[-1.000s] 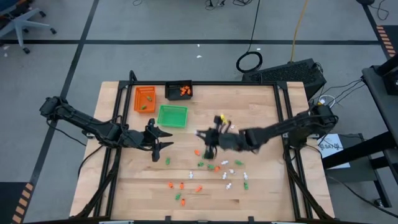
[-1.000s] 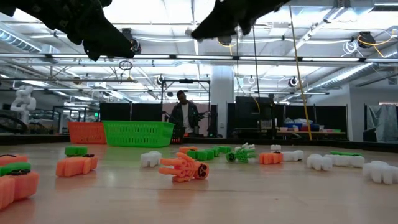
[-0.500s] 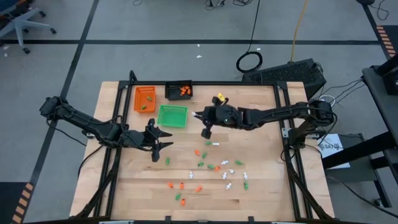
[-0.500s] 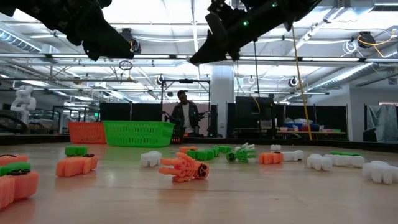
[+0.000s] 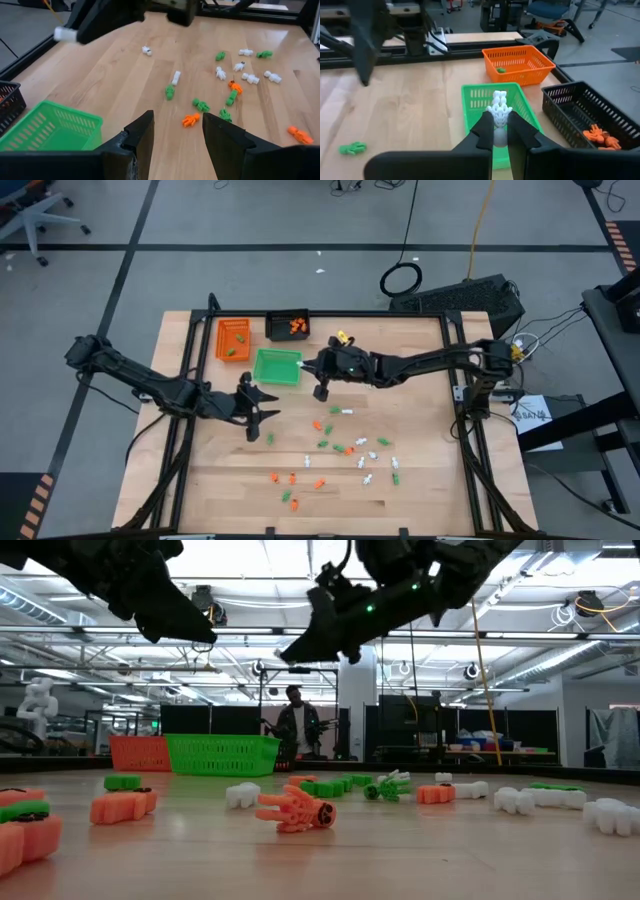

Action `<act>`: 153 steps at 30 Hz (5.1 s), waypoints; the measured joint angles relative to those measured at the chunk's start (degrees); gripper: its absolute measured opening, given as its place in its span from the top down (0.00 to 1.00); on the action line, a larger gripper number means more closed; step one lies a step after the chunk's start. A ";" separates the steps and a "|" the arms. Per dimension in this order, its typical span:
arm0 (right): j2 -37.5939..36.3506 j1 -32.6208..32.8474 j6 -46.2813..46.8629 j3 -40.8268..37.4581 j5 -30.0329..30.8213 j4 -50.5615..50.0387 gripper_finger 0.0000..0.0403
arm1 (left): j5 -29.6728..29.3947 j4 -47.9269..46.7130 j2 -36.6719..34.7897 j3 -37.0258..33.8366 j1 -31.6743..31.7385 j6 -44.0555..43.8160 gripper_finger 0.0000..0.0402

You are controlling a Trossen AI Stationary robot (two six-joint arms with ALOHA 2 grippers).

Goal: Sort Halloween decoration
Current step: Put the white skeleton toy into the green bin

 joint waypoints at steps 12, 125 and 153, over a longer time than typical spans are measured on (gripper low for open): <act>15.87 -2.09 1.09 18.21 -1.43 -11.15 0.98 | 0.06 0.29 0.68 0.00 0.00 0.06 0.59; 1.97 41.43 24.44 6.62 22.88 -37.65 0.59 | 33.05 27.83 51.59 12.78 0.16 30.52 0.58; 1.97 41.48 24.46 6.62 24.70 -37.68 0.59 | 31.19 23.38 43.84 12.33 0.61 30.41 0.97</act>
